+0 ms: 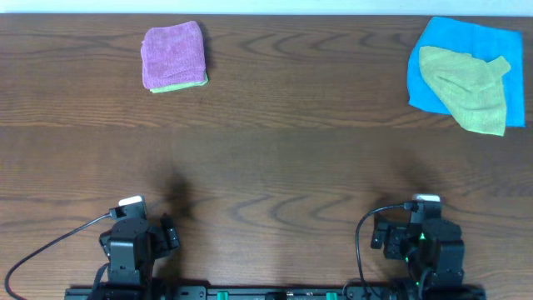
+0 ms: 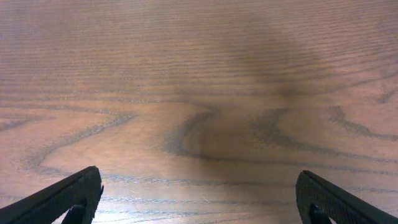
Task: Fold the cloth
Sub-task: 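Reach the right gripper toward the lime-green cloth on the blue cloth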
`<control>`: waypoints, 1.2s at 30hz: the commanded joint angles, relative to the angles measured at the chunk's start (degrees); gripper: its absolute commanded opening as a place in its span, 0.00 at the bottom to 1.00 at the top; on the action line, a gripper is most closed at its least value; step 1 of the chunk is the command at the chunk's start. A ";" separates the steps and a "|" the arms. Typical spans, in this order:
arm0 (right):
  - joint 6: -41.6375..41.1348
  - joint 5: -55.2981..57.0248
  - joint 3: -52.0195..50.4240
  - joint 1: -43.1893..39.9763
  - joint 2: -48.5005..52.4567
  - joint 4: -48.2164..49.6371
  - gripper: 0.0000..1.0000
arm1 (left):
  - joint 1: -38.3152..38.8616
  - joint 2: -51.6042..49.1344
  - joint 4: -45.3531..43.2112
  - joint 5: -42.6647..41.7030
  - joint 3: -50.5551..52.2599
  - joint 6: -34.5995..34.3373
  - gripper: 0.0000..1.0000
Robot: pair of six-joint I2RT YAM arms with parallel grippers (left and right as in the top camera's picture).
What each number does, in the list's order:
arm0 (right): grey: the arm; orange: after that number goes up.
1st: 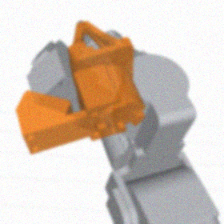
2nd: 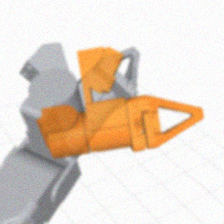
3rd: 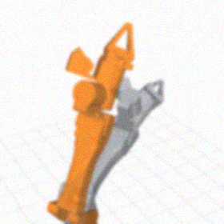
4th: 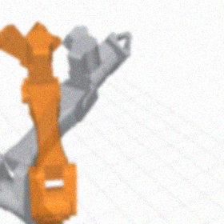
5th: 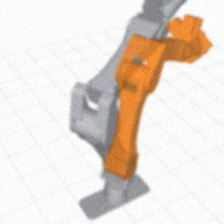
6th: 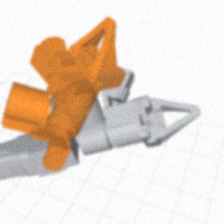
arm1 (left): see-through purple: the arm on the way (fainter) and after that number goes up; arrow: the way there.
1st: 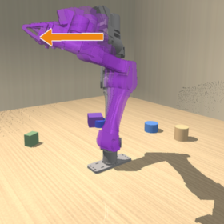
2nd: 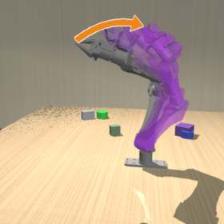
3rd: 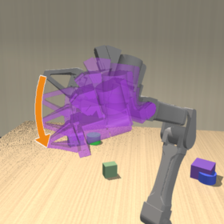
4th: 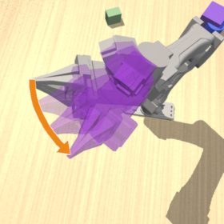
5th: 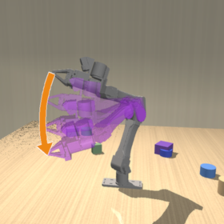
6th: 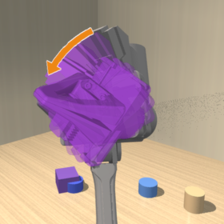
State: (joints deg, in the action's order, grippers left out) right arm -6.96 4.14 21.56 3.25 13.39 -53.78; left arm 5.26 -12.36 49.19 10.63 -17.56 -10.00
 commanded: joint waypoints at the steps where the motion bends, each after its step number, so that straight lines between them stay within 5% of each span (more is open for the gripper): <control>1: 0.61 0.35 0.09 0.48 0.28 -0.02 0.99 | 0.00 0.48 0.33 -0.39 0.24 1.03 0.95; 17: 0.02 -1.29 0.09 0.48 0.28 3.58 0.99 | 0.00 0.48 0.31 -0.39 0.24 1.03 0.95; 21: -8.26 -13.51 0.09 0.44 0.28 3.85 0.99 | 0.00 0.48 0.31 -0.39 0.24 1.03 0.95; 26: -22.01 -14.38 0.09 -0.83 2.54 8.31 0.99 | 0.00 0.48 0.33 -0.39 0.24 1.03 0.95; 32: -24.72 -17.90 3.52 -9.11 15.74 22.58 0.99 | 0.00 0.48 0.31 -0.39 0.24 1.03 0.95; 36: -24.74 -15.93 14.38 -17.20 33.68 22.21 0.99 | 0.00 0.48 0.33 -0.39 0.24 1.03 0.95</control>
State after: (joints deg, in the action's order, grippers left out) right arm -29.65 -12.23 29.32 -9.65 38.63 -31.51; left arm 5.26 -12.19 49.36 10.46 -17.47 -10.00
